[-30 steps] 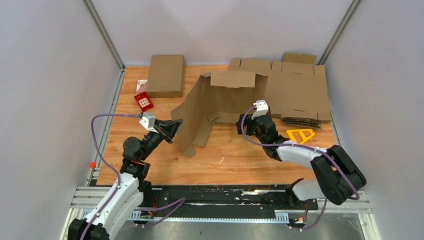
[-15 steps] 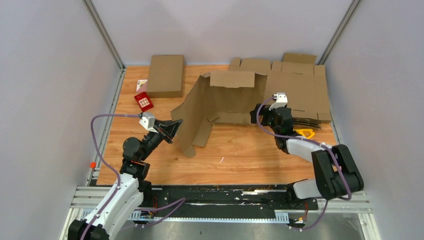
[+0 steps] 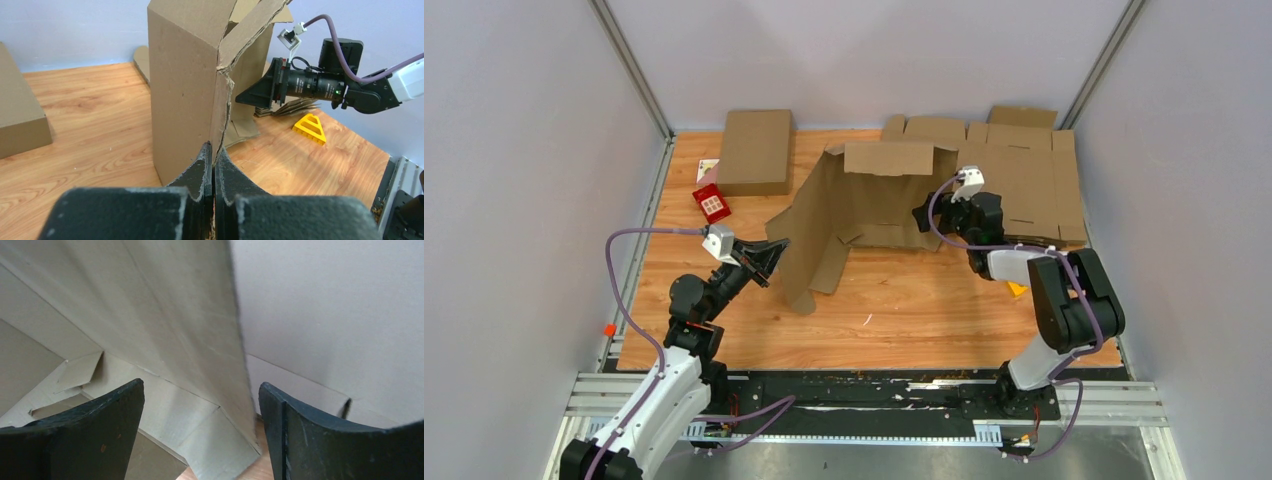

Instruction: Fold the paper box

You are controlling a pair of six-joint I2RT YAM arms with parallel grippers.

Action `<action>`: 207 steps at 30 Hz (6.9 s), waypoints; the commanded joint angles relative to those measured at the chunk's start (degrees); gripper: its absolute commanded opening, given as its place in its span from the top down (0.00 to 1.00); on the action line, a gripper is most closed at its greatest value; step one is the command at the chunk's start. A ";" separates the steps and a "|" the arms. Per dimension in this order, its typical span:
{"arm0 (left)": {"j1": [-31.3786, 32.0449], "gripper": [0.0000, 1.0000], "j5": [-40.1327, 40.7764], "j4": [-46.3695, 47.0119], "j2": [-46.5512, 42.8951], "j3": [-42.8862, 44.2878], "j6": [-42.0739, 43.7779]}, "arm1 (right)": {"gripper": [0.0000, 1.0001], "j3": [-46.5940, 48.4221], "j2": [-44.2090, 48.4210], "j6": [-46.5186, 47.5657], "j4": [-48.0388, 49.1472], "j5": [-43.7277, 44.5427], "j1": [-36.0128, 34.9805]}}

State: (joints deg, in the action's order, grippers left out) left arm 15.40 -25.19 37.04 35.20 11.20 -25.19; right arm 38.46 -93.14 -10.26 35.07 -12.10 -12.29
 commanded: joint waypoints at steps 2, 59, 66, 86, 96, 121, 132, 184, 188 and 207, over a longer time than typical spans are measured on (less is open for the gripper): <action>0.33 1.00 -0.69 -1.29 -0.46 0.65 0.12 | 0.31 2.06 -1.51 0.88 2.99 -4.29 -0.14; 0.33 1.00 2.29 -25.33 -23.80 -2.33 0.59 | 0.66 -16.19 21.70 -7.71 -5.48 19.58 -22.32; 0.33 1.00 3.05 -27.24 -24.48 -1.75 1.62 | 0.58 -15.58 22.03 -4.79 -5.91 19.15 -22.27; 0.33 1.00 2.39 -26.58 -24.21 -1.87 1.20 | 0.23 -15.94 20.77 -3.28 -2.97 16.05 -23.11; 0.34 1.00 2.15 -26.71 -24.32 -1.88 1.22 | 0.13 -14.56 17.95 -2.08 -2.96 15.61 -24.68; 0.33 1.00 2.11 -26.48 -24.17 -1.92 1.17 | 0.11 -14.49 17.28 -2.58 -3.13 19.70 -25.04; 0.33 1.00 4.15 -28.87 -25.27 -1.29 1.87 | 0.04 -19.01 23.20 -7.36 2.49 8.99 -13.39; 0.33 1.00 -4.91 -18.04 -17.63 1.32 -5.70 | 0.21 -3.73 0.50 4.20 6.21 0.86 -12.75; 0.33 1.00 -7.17 -15.38 -16.22 1.94 -7.86 | 0.18 -3.01 -0.51 4.46 5.06 1.33 -12.93; 0.33 1.00 -4.45 -18.84 -14.77 3.72 -5.29 | 0.00 -3.30 -0.46 10.00 -3.15 -2.19 -13.52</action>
State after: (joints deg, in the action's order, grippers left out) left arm 15.40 -31.00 20.71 20.14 12.49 -31.90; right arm 35.09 -94.67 -1.76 33.17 -12.08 -24.80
